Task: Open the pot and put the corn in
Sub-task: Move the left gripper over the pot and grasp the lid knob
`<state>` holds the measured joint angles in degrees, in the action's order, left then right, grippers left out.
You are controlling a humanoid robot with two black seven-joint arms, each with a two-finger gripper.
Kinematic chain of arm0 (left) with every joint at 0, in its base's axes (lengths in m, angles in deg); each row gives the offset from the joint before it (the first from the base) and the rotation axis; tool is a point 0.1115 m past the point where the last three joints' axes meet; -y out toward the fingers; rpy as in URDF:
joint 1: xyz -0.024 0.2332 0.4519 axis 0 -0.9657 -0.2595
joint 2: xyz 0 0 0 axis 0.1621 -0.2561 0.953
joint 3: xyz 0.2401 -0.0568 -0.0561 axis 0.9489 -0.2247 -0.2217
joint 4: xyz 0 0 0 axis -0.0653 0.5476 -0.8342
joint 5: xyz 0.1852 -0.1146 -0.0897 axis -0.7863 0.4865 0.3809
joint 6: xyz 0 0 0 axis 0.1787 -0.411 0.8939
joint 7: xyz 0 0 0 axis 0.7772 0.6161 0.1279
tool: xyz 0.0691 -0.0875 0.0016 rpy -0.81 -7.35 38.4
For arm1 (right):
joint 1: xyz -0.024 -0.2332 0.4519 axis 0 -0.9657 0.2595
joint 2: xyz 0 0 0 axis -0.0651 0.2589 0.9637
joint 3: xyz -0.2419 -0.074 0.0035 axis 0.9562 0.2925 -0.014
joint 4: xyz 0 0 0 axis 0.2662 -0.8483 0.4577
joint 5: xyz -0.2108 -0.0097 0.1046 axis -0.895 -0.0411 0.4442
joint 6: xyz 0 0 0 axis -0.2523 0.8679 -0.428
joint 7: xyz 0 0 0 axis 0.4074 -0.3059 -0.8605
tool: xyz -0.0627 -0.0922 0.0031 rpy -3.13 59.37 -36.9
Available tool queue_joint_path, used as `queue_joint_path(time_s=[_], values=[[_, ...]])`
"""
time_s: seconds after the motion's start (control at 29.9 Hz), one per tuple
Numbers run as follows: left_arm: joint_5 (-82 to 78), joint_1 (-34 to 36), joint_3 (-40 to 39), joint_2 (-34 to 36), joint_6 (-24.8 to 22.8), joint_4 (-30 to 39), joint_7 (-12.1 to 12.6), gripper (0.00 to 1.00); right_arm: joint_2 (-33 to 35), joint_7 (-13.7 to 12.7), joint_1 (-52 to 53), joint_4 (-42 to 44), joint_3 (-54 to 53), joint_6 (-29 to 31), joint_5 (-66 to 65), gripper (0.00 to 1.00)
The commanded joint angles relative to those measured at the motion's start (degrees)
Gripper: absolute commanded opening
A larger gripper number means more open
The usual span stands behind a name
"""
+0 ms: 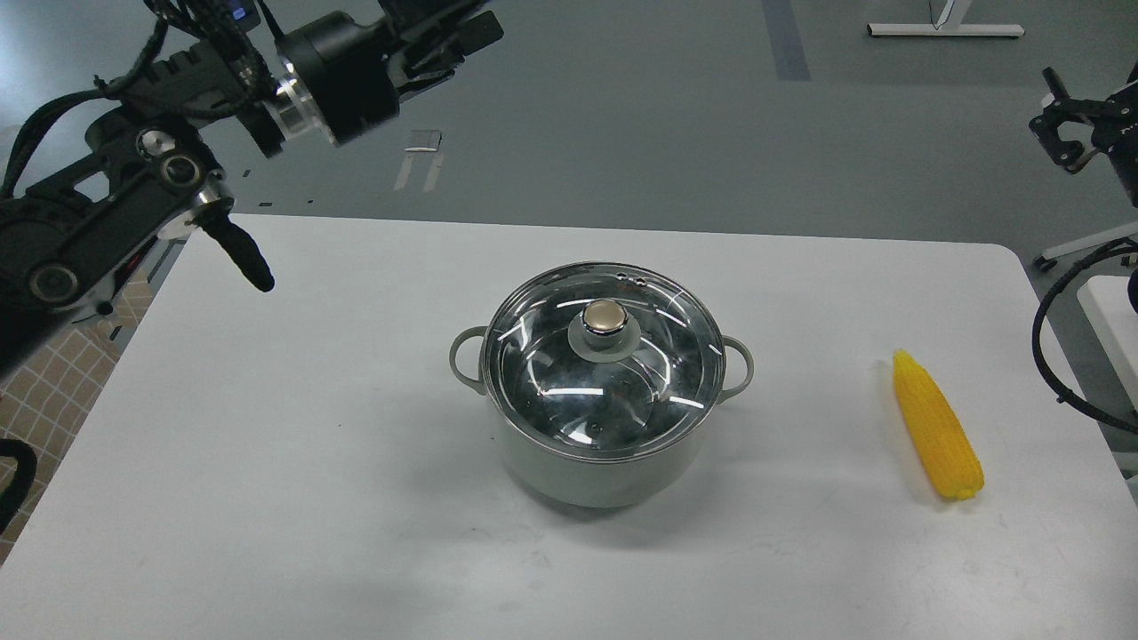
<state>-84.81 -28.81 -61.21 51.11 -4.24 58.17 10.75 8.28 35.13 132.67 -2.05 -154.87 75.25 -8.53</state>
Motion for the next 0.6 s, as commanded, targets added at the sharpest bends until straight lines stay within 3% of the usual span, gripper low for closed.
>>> queue_joint_path(time_s=[0.0,0.17,0.3,0.43,0.57], values=[[-15.2,0.2,0.9,-0.7,0.1,6.3,0.0,0.93,0.2,0.0,0.0,0.0,-0.1,0.0,0.0,1.00],[-32.1,1.7,6.2,-2.7,0.1,12.7,-0.3,0.93,0.7,0.0,-0.4,0.0,-0.2,0.0,0.0,1.00],[-37.6,2.0,10.8,-4.2,0.3,11.9,-0.4,0.91,0.8,0.0,-0.4,0.0,-0.3,0.0,0.0,1.00],[-42.8,1.5,14.2,-4.9,2.9,9.8,-1.5,0.79,0.8,0.0,-0.4,0.0,-0.9,0.0,0.0,1.00],[-45.7,1.4,18.2,-4.9,5.0,7.7,-2.1,0.78,0.8,0.0,-0.5,0.0,-0.9,0.0,0.0,1.00]])
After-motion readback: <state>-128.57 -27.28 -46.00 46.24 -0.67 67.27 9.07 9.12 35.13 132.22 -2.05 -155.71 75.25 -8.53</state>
